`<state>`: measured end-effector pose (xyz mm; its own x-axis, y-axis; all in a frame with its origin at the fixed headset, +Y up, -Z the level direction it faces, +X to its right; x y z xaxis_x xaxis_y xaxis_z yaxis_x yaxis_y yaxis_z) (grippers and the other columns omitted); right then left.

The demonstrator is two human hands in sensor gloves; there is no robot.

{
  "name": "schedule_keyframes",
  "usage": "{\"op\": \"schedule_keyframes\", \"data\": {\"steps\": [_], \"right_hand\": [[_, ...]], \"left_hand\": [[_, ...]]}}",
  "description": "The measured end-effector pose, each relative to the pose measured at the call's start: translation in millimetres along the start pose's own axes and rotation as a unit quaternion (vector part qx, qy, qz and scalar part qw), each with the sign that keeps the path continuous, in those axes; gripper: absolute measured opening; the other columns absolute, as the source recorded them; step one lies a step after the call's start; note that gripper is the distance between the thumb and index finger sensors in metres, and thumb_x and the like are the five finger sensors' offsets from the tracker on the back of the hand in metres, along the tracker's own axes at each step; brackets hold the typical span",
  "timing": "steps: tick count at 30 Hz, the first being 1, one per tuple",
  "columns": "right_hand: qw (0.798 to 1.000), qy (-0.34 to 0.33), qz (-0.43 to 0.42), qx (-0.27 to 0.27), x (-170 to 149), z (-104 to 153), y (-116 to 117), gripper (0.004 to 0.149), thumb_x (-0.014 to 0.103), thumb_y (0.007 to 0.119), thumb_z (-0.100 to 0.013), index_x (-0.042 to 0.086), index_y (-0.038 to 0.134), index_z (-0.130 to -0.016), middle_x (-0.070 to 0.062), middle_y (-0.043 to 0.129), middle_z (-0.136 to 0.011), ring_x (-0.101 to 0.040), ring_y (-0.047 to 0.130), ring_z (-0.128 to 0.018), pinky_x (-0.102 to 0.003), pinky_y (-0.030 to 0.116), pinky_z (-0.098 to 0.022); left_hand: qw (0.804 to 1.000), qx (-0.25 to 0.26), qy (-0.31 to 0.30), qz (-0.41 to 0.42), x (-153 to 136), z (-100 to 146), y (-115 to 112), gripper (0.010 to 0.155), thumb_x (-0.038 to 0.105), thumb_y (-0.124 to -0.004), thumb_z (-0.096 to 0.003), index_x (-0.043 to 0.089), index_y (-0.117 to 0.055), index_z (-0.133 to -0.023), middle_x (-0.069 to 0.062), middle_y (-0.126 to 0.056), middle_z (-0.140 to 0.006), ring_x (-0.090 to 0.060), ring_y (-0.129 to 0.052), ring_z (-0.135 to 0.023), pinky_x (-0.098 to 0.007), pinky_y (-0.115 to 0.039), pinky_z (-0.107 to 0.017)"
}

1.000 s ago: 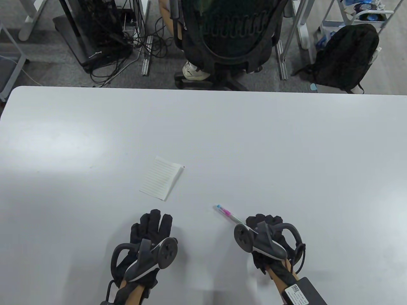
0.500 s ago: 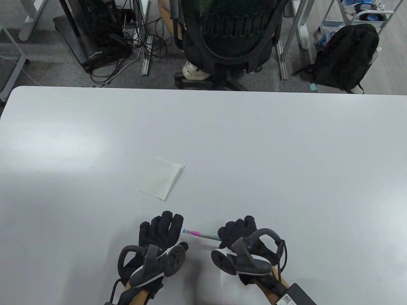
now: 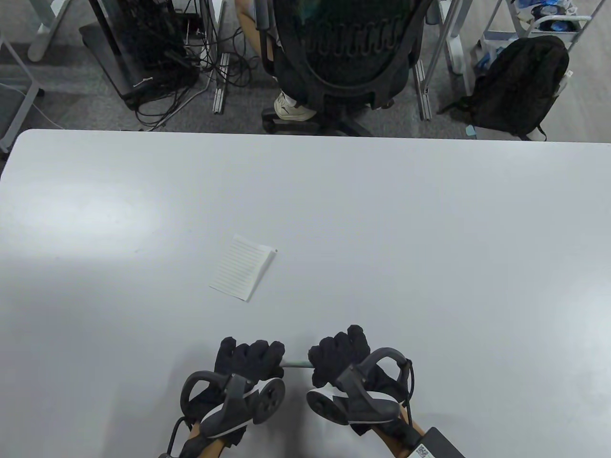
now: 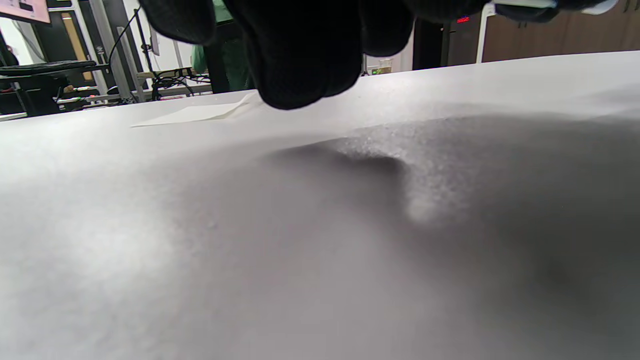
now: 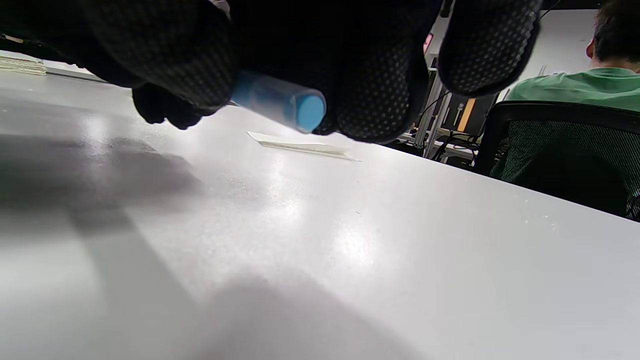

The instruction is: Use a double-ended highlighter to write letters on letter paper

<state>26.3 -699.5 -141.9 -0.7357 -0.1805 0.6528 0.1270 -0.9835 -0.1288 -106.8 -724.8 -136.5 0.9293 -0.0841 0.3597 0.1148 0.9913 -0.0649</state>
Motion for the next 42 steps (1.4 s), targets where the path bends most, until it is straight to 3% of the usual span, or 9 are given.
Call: {"op": "schedule_keyframes", "data": {"steps": [9, 14, 21, 28, 32, 39, 41, 42], "right_hand": [[1.0, 0.0, -0.004, -0.022, -8, 9, -4, 0.049, 0.043, 0.077, -0.049, 0.013, 0.078, -0.088, -0.015, 0.087, -0.083, -0.038, 0.09, -0.07, -0.07, 0.068, -0.062], [1.0, 0.018, -0.012, 0.007, -22, 15, 4, 0.059, 0.045, 0.07, -0.053, 0.011, 0.069, -0.101, -0.02, 0.079, -0.095, -0.043, 0.085, -0.081, -0.069, 0.065, -0.064], [0.998, 0.029, -0.056, -0.017, -32, 23, 6, 0.047, 0.032, 0.068, -0.054, 0.011, 0.074, -0.096, -0.017, 0.086, -0.085, -0.039, 0.091, -0.072, -0.067, 0.067, -0.063], [0.996, 0.015, -0.083, -0.042, -34, 28, 3, 0.047, 0.031, 0.064, -0.054, 0.013, 0.074, -0.096, -0.016, 0.086, -0.085, -0.039, 0.09, -0.071, -0.067, 0.067, -0.063], [0.995, 0.009, -0.092, -0.031, -35, 28, 4, 0.046, 0.032, 0.062, -0.055, 0.014, 0.077, -0.094, -0.015, 0.087, -0.084, -0.039, 0.09, -0.072, -0.068, 0.067, -0.063], [0.988, 0.022, -0.15, 0.002, -46, 26, 5, 0.046, 0.033, 0.062, -0.055, 0.017, 0.078, -0.095, -0.012, 0.087, -0.085, -0.038, 0.088, -0.075, -0.069, 0.065, -0.064], [0.996, 0.05, -0.07, 0.027, -71, 36, 13, 0.046, 0.033, 0.061, -0.055, 0.016, 0.079, -0.094, -0.011, 0.088, -0.085, -0.037, 0.09, -0.074, -0.067, 0.068, -0.064], [0.994, 0.062, -0.082, 0.035, -82, 43, 14, 0.046, 0.034, 0.06, -0.056, 0.017, 0.077, -0.095, -0.011, 0.087, -0.086, -0.036, 0.09, -0.075, -0.068, 0.068, -0.063]], "left_hand": [[0.999, 0.02, -0.019, 0.027, 3, 3, 7, 0.051, 0.046, -0.058, -0.0577, 0.035, -0.061, -0.108, 0.007, -0.081, -0.1, -0.011, -0.091, -0.085, -0.055, -0.062, -0.083], [0.999, 0.021, -0.013, 0.027, 0, 3, 6, 0.051, 0.045, -0.057, -0.0585, 0.032, -0.061, -0.108, 0.007, -0.079, -0.101, -0.012, -0.09, -0.086, -0.055, -0.062, -0.083], [0.998, 0.022, -0.013, 0.053, -2, 3, 6, 0.052, 0.043, -0.052, -0.0583, 0.03, -0.06, -0.109, 0.006, -0.078, -0.102, -0.012, -0.089, -0.086, -0.056, -0.061, -0.083], [0.997, 0.025, -0.026, 0.068, 1, 4, 10, 0.054, 0.047, -0.052, -0.0561, 0.038, -0.056, -0.109, 0.008, -0.085, -0.092, -0.011, -0.094, -0.077, -0.054, -0.065, -0.082], [0.998, 0.039, -0.033, 0.046, 7, 5, 14, 0.052, 0.043, -0.054, -0.0568, 0.029, -0.064, -0.106, 0.008, -0.086, -0.092, -0.012, -0.094, -0.078, -0.054, -0.067, -0.081], [0.996, 0.075, -0.031, 0.03, 8, 8, 23, 0.051, 0.041, -0.056, -0.0548, 0.029, -0.068, -0.103, 0.009, -0.088, -0.089, -0.01, -0.096, -0.074, -0.053, -0.077, -0.076], [0.996, 0.091, 0.005, -0.023, -13, 12, 25, 0.051, 0.04, -0.057, -0.0534, 0.03, -0.069, -0.102, 0.01, -0.088, -0.089, -0.01, -0.095, -0.073, -0.052, -0.08, -0.075], [0.994, 0.104, 0.028, 0.016, -29, 16, 26, 0.051, 0.04, -0.057, -0.0538, 0.031, -0.069, -0.102, 0.01, -0.088, -0.089, -0.009, -0.096, -0.073, -0.052, -0.082, -0.074]]}}
Point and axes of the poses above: the tracker on the back of each hand, its own x axis roughly to the thumb side, its own z axis roughly from the fingertips to the wrist, y = z × x, the point moved 4 cm from there along -z, roughly from the wrist to the fingertips
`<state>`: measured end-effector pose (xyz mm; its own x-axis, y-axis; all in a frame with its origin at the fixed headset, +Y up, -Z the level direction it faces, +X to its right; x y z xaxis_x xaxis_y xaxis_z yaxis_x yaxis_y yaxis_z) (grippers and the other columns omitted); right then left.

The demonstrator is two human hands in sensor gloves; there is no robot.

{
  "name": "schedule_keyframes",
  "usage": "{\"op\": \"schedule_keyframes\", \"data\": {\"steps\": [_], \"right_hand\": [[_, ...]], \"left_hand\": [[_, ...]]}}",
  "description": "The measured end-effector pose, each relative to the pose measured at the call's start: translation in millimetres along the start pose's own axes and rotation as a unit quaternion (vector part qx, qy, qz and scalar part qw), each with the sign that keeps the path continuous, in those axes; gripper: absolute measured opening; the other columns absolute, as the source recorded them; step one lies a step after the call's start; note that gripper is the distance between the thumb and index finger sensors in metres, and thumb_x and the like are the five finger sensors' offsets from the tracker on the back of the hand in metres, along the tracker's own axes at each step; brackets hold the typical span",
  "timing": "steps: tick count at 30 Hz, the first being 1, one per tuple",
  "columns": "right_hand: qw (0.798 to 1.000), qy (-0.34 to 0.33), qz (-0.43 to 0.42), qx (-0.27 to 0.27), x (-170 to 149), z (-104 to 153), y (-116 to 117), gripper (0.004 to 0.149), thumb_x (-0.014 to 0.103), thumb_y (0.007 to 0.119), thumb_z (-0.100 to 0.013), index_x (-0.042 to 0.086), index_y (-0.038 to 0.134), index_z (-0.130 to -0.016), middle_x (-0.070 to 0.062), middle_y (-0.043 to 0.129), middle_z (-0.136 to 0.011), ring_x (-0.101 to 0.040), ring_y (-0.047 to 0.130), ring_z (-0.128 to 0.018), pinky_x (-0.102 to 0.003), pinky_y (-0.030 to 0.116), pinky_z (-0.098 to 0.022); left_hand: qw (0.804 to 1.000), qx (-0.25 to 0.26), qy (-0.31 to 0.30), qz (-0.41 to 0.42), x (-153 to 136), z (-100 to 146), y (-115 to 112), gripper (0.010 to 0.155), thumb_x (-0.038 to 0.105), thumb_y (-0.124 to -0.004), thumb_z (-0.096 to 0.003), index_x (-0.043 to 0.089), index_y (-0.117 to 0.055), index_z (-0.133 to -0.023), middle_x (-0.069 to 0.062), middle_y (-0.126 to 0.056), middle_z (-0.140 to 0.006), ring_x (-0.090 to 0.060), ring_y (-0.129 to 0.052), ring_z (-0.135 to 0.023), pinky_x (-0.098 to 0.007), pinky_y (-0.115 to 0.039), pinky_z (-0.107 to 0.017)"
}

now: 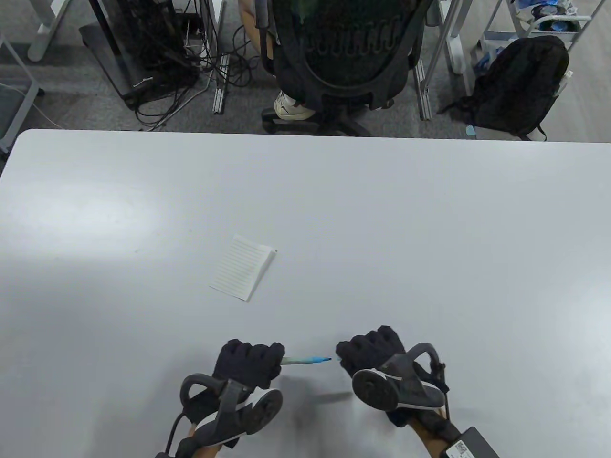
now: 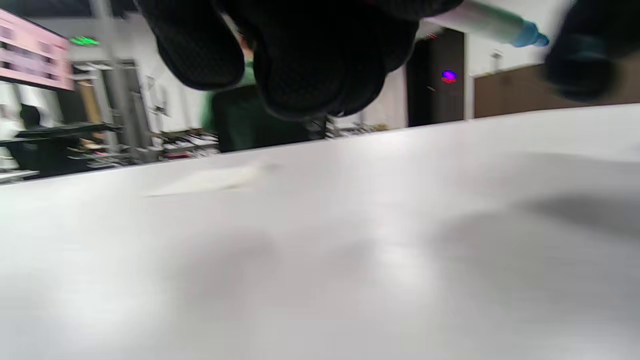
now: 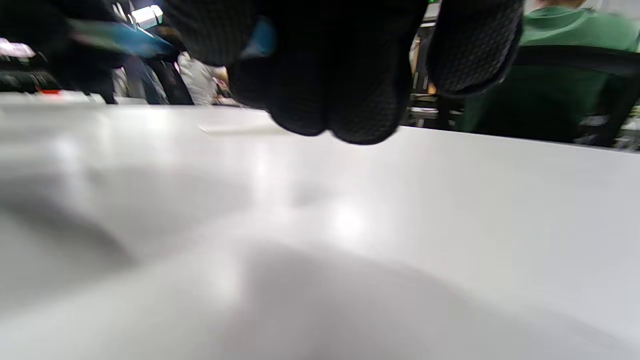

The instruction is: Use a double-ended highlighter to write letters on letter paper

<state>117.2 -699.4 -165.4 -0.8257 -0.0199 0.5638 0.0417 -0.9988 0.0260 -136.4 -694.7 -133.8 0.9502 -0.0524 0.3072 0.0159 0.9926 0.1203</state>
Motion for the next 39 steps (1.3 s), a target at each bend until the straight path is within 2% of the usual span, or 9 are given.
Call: {"op": "schedule_keyframes", "data": {"steps": [1, 3, 5, 9, 15, 20, 25, 33, 39], "right_hand": [[0.996, 0.029, -0.078, -0.011, -13, 5, 0, 0.046, 0.032, 0.063, -0.056, 0.015, 0.079, -0.095, -0.014, 0.087, -0.086, -0.039, 0.088, -0.075, -0.07, 0.065, -0.064], [0.994, 0.039, -0.106, -0.01, -15, 4, 0, 0.046, 0.03, 0.065, -0.055, 0.011, 0.079, -0.095, -0.017, 0.087, -0.086, -0.043, 0.087, -0.075, -0.071, 0.063, -0.064], [0.998, 0.029, -0.05, -0.016, -12, 2, -3, 0.046, 0.033, 0.063, -0.056, 0.014, 0.077, -0.095, -0.015, 0.087, -0.087, -0.04, 0.089, -0.075, -0.069, 0.065, -0.064], [0.998, 0.039, -0.055, -0.019, -11, -3, 3, 0.047, 0.034, 0.066, -0.055, 0.012, 0.077, -0.096, -0.017, 0.087, -0.088, -0.042, 0.088, -0.076, -0.068, 0.066, -0.063], [0.998, 0.053, 0.024, -0.004, -12, -13, 9, 0.048, 0.034, 0.069, -0.055, 0.013, 0.076, -0.098, -0.018, 0.086, -0.091, -0.043, 0.088, -0.079, -0.068, 0.066, -0.063], [0.995, 0.096, 0.006, 0.001, -27, -25, 13, 0.047, 0.035, 0.072, -0.054, 0.016, 0.078, -0.097, -0.018, 0.086, -0.093, -0.043, 0.088, -0.08, -0.067, 0.067, -0.063], [0.991, 0.126, 0.047, 0.015, -39, -37, 19, 0.046, 0.035, 0.074, -0.054, 0.018, 0.079, -0.096, -0.017, 0.087, -0.095, -0.043, 0.088, -0.081, -0.066, 0.067, -0.062], [0.988, 0.131, 0.073, 0.034, -41, -47, 31, 0.044, 0.035, 0.078, -0.052, 0.018, 0.083, -0.093, -0.015, 0.088, -0.094, -0.043, 0.089, -0.081, -0.067, 0.068, -0.062], [0.987, 0.129, 0.089, 0.026, -41, -47, 28, 0.041, 0.033, 0.08, -0.05, 0.021, 0.084, -0.089, -0.015, 0.09, -0.092, -0.042, 0.09, -0.08, -0.066, 0.068, -0.062]], "left_hand": [[0.997, -0.013, 0.017, 0.072, -4, -1, -2, 0.05, 0.04, -0.058, -0.0545, 0.03, -0.069, -0.103, 0.008, -0.088, -0.09, -0.012, -0.095, -0.074, -0.054, -0.08, -0.074], [0.999, -0.012, 0.003, 0.05, 7, -6, -1, 0.051, 0.04, -0.058, -0.055, 0.031, -0.066, -0.104, 0.008, -0.087, -0.091, -0.011, -0.094, -0.075, -0.052, -0.079, -0.074], [0.999, -0.029, -0.012, 0.033, 14, -9, -4, 0.051, 0.04, -0.057, -0.0551, 0.031, -0.065, -0.105, 0.009, -0.086, -0.091, -0.011, -0.094, -0.076, -0.051, -0.079, -0.075], [0.999, -0.036, -0.009, 0.031, 13, -7, -8, 0.051, 0.038, -0.057, -0.0563, 0.03, -0.062, -0.107, 0.007, -0.084, -0.094, -0.013, -0.092, -0.078, -0.053, -0.076, -0.076], [0.998, -0.049, -0.011, 0.042, 12, -8, -10, 0.052, 0.034, -0.056, -0.0587, 0.028, -0.057, -0.11, 0.005, -0.079, -0.101, -0.015, -0.089, -0.085, -0.055, -0.071, -0.078], [0.997, -0.064, -0.013, 0.048, 12, -8, -12, 0.052, 0.033, -0.056, -0.0596, 0.026, -0.056, -0.111, 0.004, -0.079, -0.103, -0.016, -0.089, -0.087, -0.055, -0.069, -0.079], [0.996, -0.067, -0.013, 0.049, 12, -9, -13, 0.052, 0.033, -0.056, -0.0598, 0.026, -0.056, -0.112, 0.004, -0.078, -0.103, -0.016, -0.089, -0.087, -0.055, -0.069, -0.08], [0.996, -0.072, -0.013, 0.046, 12, -9, -13, 0.052, 0.033, -0.058, -0.0597, 0.027, -0.056, -0.111, 0.005, -0.079, -0.103, -0.016, -0.089, -0.088, -0.055, -0.069, -0.08], [0.996, -0.076, -0.01, 0.051, 11, -10, -14, 0.052, 0.033, -0.058, -0.0595, 0.027, -0.056, -0.111, 0.005, -0.079, -0.103, -0.016, -0.089, -0.088, -0.055, -0.069, -0.079]]}}
Point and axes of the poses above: the tracker on the back of each hand, its own x axis roughly to the thumb side, its own z axis roughly from the fingertips to the wrist, y = z × x, the point moved 4 cm from there along -z, roughly from the wrist to the fingertips
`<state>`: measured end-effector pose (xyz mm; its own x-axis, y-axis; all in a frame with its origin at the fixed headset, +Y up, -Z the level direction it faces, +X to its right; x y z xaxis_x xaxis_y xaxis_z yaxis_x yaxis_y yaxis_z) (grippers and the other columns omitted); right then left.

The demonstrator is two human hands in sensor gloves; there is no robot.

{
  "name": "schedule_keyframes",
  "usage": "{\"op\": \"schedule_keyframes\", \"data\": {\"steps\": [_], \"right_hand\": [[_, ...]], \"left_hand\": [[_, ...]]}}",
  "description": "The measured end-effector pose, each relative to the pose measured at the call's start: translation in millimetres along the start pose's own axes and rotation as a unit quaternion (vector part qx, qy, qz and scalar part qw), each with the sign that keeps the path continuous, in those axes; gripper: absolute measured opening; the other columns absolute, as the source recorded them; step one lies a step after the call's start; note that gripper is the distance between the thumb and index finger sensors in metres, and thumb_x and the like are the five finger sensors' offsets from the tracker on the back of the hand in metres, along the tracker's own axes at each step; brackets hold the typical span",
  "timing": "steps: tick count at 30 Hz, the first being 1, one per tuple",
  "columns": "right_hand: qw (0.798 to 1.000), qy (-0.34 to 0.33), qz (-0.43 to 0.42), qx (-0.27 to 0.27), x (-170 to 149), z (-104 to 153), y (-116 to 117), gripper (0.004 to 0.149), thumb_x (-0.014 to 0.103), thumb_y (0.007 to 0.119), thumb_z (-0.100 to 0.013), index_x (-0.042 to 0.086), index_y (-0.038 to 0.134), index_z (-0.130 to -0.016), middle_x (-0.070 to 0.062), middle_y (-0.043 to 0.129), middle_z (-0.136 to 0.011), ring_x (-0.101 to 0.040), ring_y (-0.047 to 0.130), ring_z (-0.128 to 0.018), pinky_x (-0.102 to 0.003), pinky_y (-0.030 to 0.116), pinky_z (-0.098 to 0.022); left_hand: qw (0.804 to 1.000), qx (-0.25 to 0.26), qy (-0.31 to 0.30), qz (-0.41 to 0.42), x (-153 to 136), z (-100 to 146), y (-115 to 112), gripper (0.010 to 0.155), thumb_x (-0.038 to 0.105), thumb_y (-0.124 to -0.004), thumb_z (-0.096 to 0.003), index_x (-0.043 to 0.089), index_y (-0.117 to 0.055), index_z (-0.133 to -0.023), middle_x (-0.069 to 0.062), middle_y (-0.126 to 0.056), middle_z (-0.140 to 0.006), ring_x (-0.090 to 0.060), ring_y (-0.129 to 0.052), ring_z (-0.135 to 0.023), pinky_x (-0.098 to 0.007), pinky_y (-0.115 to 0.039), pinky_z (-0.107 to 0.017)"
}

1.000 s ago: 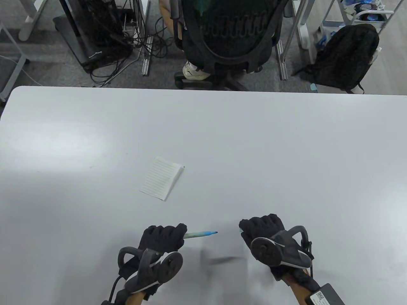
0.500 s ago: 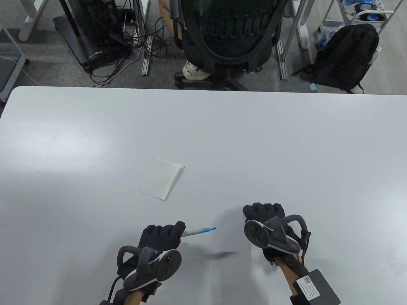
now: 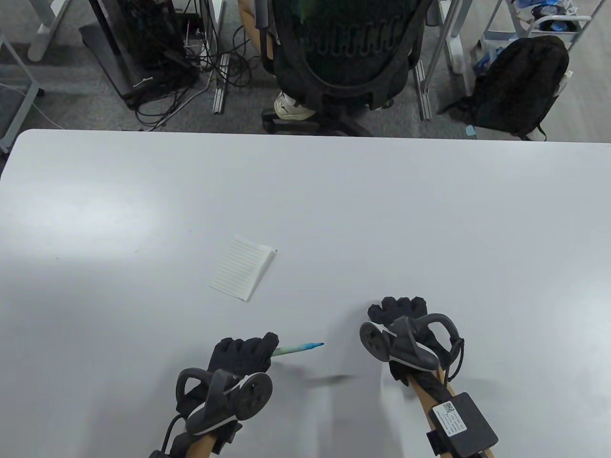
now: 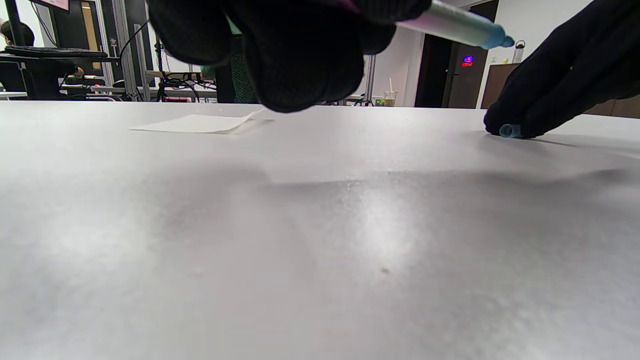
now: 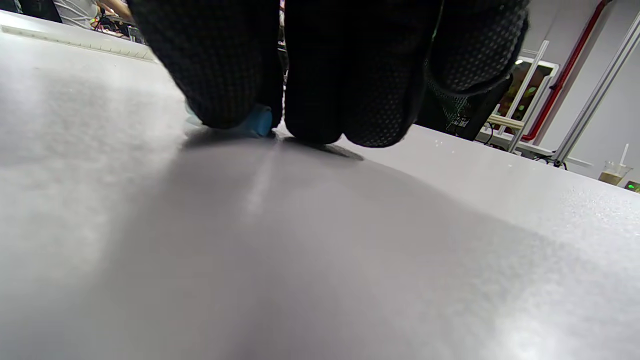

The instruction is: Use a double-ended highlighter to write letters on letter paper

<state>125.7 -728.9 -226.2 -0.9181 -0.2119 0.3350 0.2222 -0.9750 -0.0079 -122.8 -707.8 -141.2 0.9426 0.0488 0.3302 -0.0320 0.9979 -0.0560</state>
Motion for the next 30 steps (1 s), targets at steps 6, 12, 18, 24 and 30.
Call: {"op": "schedule_keyframes", "data": {"steps": [6, 12, 18, 24, 30], "right_hand": [[1.0, 0.005, -0.028, 0.008, -5, 5, 5, 0.047, 0.033, 0.078, -0.051, 0.02, 0.078, -0.096, -0.018, 0.084, -0.097, -0.044, 0.086, -0.083, -0.066, 0.067, -0.063], [0.999, 0.004, -0.047, -0.009, -7, 16, -3, 0.053, 0.035, 0.077, -0.051, 0.018, 0.072, -0.102, -0.021, 0.079, -0.101, -0.046, 0.083, -0.086, -0.067, 0.065, -0.064], [0.996, -0.005, -0.08, -0.048, 3, 38, -23, 0.055, 0.035, 0.075, -0.052, 0.017, 0.07, -0.104, -0.023, 0.076, -0.103, -0.048, 0.081, -0.087, -0.068, 0.065, -0.064], [0.994, -0.011, -0.088, -0.06, 17, 55, -30, 0.056, 0.036, 0.075, -0.052, 0.016, 0.069, -0.104, -0.023, 0.075, -0.103, -0.047, 0.081, -0.086, -0.067, 0.065, -0.064], [0.993, -0.014, -0.1, -0.067, 23, 66, -34, 0.057, 0.036, 0.075, -0.052, 0.016, 0.068, -0.105, -0.024, 0.075, -0.103, -0.047, 0.081, -0.086, -0.067, 0.065, -0.064]], "left_hand": [[1.0, -0.001, 0.005, 0.001, -2, 0, 0, 0.052, 0.034, -0.059, -0.0594, 0.028, -0.057, -0.111, 0.005, -0.079, -0.103, -0.015, -0.09, -0.088, -0.054, -0.069, -0.08], [1.0, 0.0, 0.006, 0.003, -3, 0, 0, 0.052, 0.034, -0.059, -0.0595, 0.028, -0.056, -0.111, 0.006, -0.079, -0.104, -0.015, -0.09, -0.089, -0.054, -0.069, -0.08], [1.0, 0.0, 0.008, 0.004, -4, 1, 0, 0.052, 0.035, -0.059, -0.0595, 0.029, -0.056, -0.111, 0.007, -0.079, -0.104, -0.015, -0.09, -0.089, -0.053, -0.069, -0.08], [1.0, -0.001, 0.009, 0.006, -5, 4, -2, 0.052, 0.036, -0.058, -0.0598, 0.03, -0.055, -0.111, 0.008, -0.079, -0.105, -0.014, -0.09, -0.09, -0.053, -0.07, -0.079], [1.0, 0.004, 0.015, 0.003, -5, 8, -1, 0.052, 0.036, -0.058, -0.06, 0.03, -0.054, -0.112, 0.008, -0.078, -0.105, -0.014, -0.09, -0.09, -0.052, -0.07, -0.079]]}}
Point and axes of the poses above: the tracker on the back of each hand, its own x axis roughly to the thumb side, its own z axis roughly from the fingertips to the wrist, y = z × x, the point moved 4 cm from there along -z, roughly from the wrist to the fingertips
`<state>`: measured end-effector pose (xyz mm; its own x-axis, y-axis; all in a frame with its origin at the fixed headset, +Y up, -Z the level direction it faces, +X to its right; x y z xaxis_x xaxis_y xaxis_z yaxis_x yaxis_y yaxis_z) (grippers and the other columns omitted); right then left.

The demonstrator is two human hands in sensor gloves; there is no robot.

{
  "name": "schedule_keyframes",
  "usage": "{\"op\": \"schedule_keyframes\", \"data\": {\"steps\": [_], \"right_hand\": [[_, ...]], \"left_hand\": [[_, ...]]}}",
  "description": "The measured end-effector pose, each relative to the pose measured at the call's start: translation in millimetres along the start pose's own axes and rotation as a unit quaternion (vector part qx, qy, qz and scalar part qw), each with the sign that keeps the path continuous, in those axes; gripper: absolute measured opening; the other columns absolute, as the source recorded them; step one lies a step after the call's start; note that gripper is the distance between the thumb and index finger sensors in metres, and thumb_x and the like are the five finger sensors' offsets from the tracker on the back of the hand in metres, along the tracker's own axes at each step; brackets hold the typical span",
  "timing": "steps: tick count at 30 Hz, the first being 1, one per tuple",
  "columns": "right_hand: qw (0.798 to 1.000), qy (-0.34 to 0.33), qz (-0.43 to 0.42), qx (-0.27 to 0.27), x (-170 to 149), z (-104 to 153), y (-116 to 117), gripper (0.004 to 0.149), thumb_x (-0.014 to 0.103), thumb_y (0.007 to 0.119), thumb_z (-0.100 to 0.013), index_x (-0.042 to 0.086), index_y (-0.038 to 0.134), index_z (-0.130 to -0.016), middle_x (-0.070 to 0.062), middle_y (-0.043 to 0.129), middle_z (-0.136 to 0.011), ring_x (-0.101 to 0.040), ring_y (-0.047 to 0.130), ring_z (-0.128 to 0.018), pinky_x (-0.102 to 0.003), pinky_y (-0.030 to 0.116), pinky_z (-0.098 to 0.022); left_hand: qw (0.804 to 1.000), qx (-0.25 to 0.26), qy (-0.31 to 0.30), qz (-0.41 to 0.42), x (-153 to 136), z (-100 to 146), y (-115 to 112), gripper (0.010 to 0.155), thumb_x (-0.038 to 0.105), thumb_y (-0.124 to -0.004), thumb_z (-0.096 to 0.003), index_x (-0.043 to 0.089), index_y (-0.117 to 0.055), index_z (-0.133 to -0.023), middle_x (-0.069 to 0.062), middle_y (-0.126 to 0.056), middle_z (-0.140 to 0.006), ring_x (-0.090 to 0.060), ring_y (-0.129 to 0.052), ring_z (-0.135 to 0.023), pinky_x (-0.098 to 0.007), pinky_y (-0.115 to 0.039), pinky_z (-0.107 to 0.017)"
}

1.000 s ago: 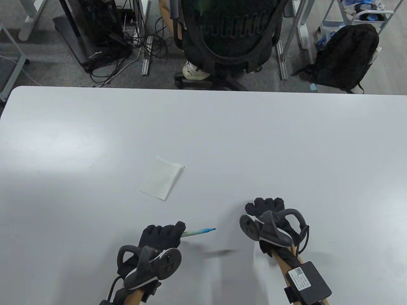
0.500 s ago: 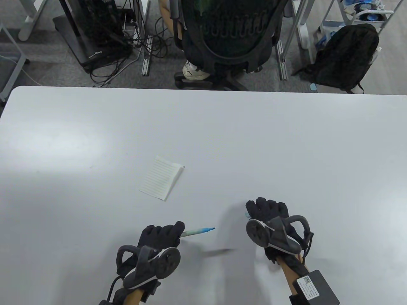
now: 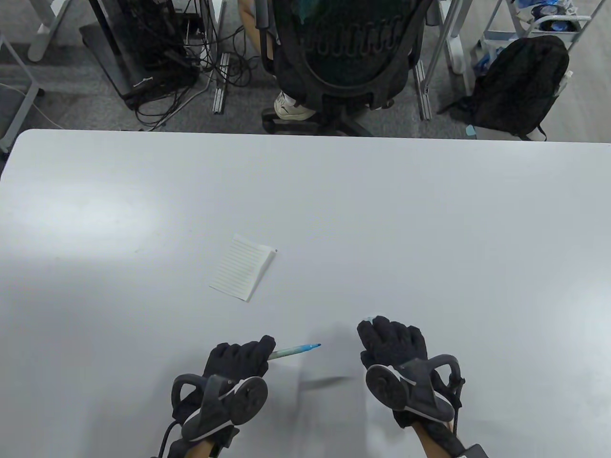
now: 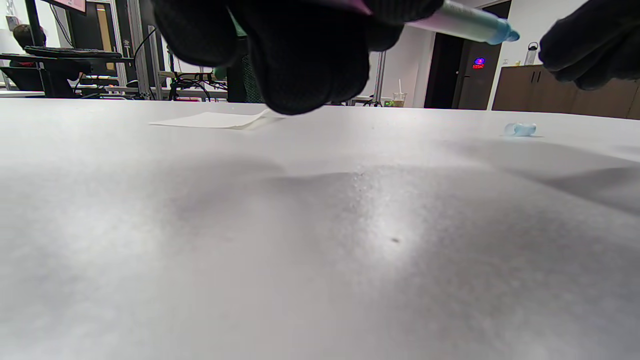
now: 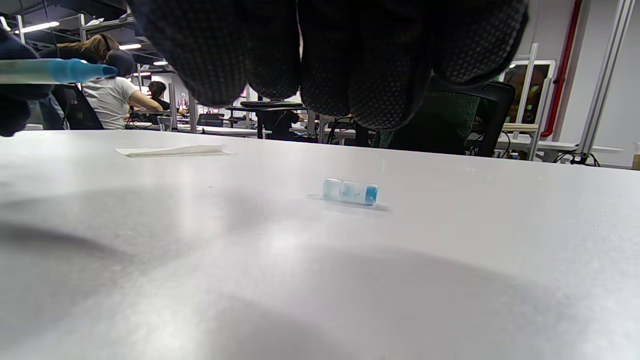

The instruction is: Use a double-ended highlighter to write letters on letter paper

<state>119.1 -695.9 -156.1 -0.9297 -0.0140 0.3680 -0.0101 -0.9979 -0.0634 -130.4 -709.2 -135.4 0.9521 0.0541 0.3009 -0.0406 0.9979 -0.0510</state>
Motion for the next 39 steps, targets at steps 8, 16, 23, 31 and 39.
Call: {"op": "schedule_keyframes", "data": {"steps": [8, 16, 23, 31, 39], "right_hand": [[1.0, -0.007, -0.002, -0.002, 3, 2, 0, 0.058, 0.037, 0.074, -0.053, 0.015, 0.066, -0.106, -0.025, 0.075, -0.103, -0.047, 0.082, -0.085, -0.067, 0.065, -0.063], [1.0, -0.024, -0.009, -0.006, 12, 6, -1, 0.064, 0.04, 0.072, -0.053, 0.015, 0.057, -0.111, -0.026, 0.077, -0.101, -0.047, 0.084, -0.083, -0.067, 0.066, -0.063], [0.999, -0.042, -0.013, -0.011, 25, 9, -2, 0.07, 0.042, 0.071, -0.054, 0.016, 0.046, -0.114, -0.026, 0.082, -0.097, -0.045, 0.089, -0.077, -0.066, 0.07, -0.06], [0.998, -0.066, -0.004, -0.008, 44, 10, 3, 0.073, 0.042, 0.071, -0.054, 0.015, 0.039, -0.114, -0.025, 0.086, -0.091, -0.043, 0.093, -0.071, -0.065, 0.073, -0.058], [0.997, -0.079, 0.004, 0.004, 52, 10, 10, 0.076, 0.042, 0.071, -0.054, 0.012, 0.034, -0.114, -0.025, 0.088, -0.089, -0.043, 0.094, -0.07, -0.064, 0.074, -0.057]], "left_hand": [[1.0, 0.0, 0.009, 0.002, 2, 5, -2, 0.052, 0.037, -0.058, -0.06, 0.03, -0.054, -0.112, 0.008, -0.079, -0.104, -0.013, -0.091, -0.087, -0.05, -0.071, -0.078], [1.0, 0.01, 0.015, 0.019, 16, -1, 2, 0.053, 0.037, -0.057, -0.0612, 0.022, -0.058, -0.112, 0.003, -0.088, -0.094, -0.01, -0.096, -0.071, -0.046, -0.077, -0.073], [0.999, 0.009, 0.01, 0.047, 34, -8, 3, 0.053, 0.038, -0.057, -0.0626, 0.018, -0.06, -0.112, 0.001, -0.092, -0.089, -0.009, -0.099, -0.064, -0.044, -0.081, -0.07], [0.998, 0.009, 0.001, 0.068, 51, -8, 3, 0.053, 0.038, -0.058, -0.0635, 0.014, -0.062, -0.111, 0.0, -0.095, -0.086, -0.008, -0.102, -0.06, -0.043, -0.084, -0.066], [0.997, 0.004, -0.017, 0.081, 64, -8, 0, 0.053, 0.039, -0.059, -0.0635, 0.014, -0.064, -0.11, 0.0, -0.096, -0.086, -0.008, -0.103, -0.059, -0.043, -0.085, -0.065]]}}
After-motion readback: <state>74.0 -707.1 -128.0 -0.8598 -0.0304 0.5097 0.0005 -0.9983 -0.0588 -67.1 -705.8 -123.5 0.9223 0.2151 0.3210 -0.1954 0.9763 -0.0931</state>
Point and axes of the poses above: the tracker on the back of each hand, its own x axis roughly to the thumb side, its own z axis roughly from the fingertips to the wrist, y = z × x, the point moved 4 cm from there along -z, roughly from the wrist to the fingertips
